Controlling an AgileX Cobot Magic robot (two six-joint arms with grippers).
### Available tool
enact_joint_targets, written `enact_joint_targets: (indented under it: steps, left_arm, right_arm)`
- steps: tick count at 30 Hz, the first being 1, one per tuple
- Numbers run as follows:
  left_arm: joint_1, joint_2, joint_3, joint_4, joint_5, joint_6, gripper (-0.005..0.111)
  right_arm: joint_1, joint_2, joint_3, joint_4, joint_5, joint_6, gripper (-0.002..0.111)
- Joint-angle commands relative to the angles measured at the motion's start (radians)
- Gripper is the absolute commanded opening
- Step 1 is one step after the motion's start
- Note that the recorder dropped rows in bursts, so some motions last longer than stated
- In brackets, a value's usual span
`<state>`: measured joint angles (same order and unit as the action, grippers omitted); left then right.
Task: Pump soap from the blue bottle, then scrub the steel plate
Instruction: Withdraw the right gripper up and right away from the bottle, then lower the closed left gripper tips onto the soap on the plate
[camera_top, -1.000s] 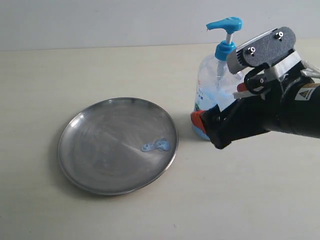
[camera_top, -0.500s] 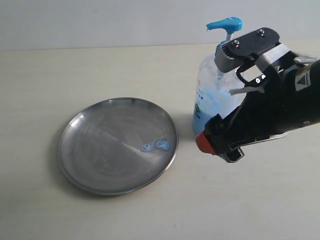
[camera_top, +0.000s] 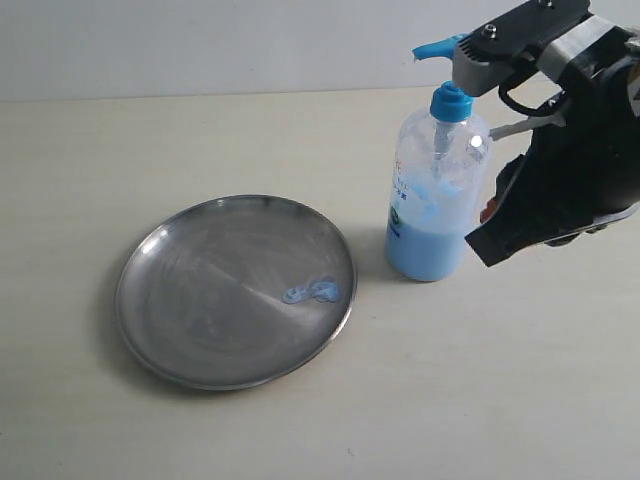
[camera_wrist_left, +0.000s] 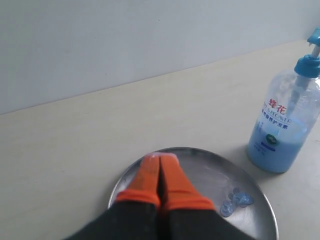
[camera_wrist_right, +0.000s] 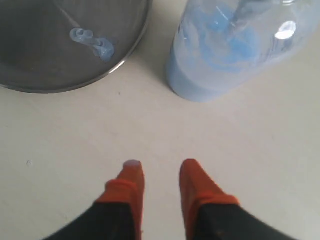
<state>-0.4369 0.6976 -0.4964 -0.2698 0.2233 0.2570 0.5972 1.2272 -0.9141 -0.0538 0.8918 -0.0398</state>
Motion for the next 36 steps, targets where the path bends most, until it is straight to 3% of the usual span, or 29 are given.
enact_joint_targets:
  steps: [1,3,12,26,36]
  left_arm:
    - [0.001,-0.004,0.035,0.006,-0.055,0.026,0.0]
    - [0.001,-0.004,0.059,0.006,-0.088,0.026,0.0]
    - [0.001,0.03,0.111,0.0,-0.144,0.026,0.0]
    - [0.001,0.333,0.111,-0.088,-0.125,0.019,0.0]
    - [0.001,0.516,-0.048,-0.111,0.094,0.019,0.0]
  right_arm:
    - [-0.004,-0.032,-0.01,-0.017,-0.001,-0.001,0.006]
    - [-0.004,-0.061,-0.01,-0.023,-0.01,-0.003,0.0]
    - [-0.004,-0.267,-0.01,-0.06,-0.067,-0.003,0.0]
    - [-0.004,-0.546,-0.005,-0.15,-0.119,0.028,0.0]
    - [-0.004,-0.704,0.17,-0.245,-0.261,0.144,0.0]
